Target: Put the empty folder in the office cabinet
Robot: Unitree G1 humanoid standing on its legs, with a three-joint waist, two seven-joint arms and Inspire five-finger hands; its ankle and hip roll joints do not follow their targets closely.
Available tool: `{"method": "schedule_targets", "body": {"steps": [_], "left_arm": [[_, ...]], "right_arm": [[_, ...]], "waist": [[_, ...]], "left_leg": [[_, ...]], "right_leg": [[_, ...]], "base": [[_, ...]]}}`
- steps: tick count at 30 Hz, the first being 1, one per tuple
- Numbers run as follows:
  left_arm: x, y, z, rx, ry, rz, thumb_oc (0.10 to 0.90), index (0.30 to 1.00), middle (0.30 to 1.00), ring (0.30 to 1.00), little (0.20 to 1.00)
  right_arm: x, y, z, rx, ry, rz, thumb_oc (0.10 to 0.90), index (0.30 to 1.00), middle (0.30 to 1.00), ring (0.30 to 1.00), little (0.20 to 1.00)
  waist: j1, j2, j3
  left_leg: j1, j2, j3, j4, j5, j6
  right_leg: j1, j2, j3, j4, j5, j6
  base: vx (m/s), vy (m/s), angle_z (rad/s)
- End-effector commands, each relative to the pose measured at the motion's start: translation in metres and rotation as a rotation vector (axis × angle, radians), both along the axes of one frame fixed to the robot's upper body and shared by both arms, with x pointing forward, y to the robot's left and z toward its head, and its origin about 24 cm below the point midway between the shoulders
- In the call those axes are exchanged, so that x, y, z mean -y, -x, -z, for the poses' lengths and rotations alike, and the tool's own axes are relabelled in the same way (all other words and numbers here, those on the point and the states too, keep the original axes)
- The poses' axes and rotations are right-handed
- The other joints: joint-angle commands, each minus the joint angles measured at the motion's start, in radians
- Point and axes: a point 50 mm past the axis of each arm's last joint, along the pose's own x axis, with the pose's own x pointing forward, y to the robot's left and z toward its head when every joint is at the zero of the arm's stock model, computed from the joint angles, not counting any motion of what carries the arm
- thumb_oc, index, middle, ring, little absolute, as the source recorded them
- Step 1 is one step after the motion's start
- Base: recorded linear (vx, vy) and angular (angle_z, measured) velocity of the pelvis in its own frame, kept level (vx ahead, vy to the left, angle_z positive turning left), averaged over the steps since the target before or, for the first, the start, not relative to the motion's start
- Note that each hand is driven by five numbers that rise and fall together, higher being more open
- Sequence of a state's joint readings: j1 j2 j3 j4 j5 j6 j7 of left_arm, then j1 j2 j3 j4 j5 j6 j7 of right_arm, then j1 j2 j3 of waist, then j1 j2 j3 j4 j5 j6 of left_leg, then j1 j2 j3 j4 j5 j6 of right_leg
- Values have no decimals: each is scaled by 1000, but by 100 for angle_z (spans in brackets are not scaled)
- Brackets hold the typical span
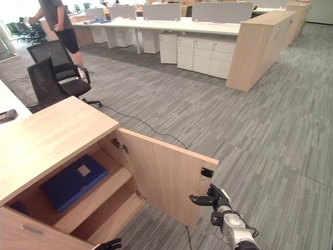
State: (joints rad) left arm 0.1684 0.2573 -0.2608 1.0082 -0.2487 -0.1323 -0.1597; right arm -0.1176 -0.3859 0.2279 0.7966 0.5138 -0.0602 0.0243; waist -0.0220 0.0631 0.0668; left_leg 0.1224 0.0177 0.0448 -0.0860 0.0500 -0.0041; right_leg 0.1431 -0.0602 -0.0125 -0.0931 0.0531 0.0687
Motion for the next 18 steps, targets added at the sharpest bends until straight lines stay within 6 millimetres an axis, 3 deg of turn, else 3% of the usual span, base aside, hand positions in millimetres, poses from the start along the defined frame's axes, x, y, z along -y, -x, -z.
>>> {"method": "schedule_targets", "body": {"steps": [1, 9, 15, 18], "left_arm": [[-12, -36, -11, 120, -54, 22, 800, 900, 900, 900, 900], [-11, -52, -20, 204, -31, 4, 800, 900, 900, 900, 900], [-18, -64, -29, 270, -14, -74, 800, 900, 900, 900, 900], [-27, -74, -37, 325, -5, -150, 800, 900, 900, 900, 900]], "right_arm": [[-26, -55, -51, 289, -44, -132, 800, 900, 900, 900, 900], [-52, -50, -63, 351, -61, -317, 800, 900, 900, 900, 900], [-56, -39, -66, 383, -101, -336, 800, 900, 900, 900, 900], [-57, -26, -63, 378, -136, -336, 800, 900, 900, 900, 900]], "waist": [[28, -34, -17], [45, -39, -9], [53, -40, -1], [68, -37, 20]], "left_leg": [[39, 63, 8, 10, -69, -84], [20, 64, -23, 8, -55, -91], [-5, 65, -58, 7, -39, -99], [-47, 60, -110, 12, -9, -117]], "right_leg": [[4, -25, -72, 70, -118, 48], [9, -21, -98, 58, -118, 42], [5, -18, -125, 55, -121, 36], [-5, -18, -159, 55, -124, 28]], "base": [[-21, -23, 12], [-15, -22, 10], [-25, -29, 16], [-76, -34, 40]]}}
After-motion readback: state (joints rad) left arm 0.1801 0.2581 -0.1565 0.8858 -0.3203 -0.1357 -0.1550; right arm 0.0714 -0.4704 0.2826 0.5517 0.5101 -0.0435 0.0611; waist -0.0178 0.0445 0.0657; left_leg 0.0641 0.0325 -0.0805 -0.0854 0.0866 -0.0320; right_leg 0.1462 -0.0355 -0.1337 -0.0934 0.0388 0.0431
